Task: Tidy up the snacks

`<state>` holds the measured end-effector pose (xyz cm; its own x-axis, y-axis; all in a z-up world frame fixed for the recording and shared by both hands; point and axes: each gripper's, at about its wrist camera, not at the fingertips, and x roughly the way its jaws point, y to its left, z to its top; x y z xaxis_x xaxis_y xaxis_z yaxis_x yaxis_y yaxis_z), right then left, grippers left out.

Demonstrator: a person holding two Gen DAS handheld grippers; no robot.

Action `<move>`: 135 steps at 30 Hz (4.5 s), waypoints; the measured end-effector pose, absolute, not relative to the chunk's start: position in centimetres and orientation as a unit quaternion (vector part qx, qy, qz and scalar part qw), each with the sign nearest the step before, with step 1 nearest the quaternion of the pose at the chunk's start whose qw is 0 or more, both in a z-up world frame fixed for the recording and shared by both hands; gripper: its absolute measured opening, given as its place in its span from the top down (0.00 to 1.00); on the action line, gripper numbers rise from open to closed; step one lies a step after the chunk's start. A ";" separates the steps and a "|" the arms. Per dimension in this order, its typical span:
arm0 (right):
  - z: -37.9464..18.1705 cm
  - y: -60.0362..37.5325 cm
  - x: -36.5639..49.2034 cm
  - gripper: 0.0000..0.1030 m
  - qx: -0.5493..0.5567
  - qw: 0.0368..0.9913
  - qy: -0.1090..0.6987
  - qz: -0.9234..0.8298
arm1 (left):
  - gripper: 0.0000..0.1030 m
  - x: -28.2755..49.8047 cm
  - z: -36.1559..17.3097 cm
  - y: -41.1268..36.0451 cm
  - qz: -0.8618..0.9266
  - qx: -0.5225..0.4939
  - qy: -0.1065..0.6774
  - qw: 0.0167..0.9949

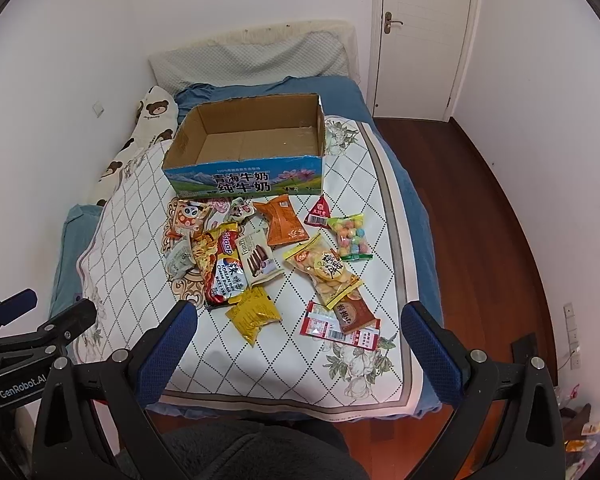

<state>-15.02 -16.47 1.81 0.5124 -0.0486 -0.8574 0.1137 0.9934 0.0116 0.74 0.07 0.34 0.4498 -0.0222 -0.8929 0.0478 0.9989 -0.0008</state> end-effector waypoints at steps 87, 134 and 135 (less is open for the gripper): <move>-33.8 -20.3 6.7 0.35 0.118 0.673 0.728 -0.064 | 0.19 9.9 -31.3 2.3 -0.055 -0.032 0.716 0.695; -25.2 -18.7 39.3 0.51 0.127 0.748 0.650 0.053 | 0.21 41.2 -18.3 -3.3 -0.103 -0.002 0.685 0.721; -25.7 -18.7 39.8 0.51 0.125 0.745 0.653 0.053 | 0.21 41.8 -18.8 -3.5 -0.110 -0.008 0.687 0.718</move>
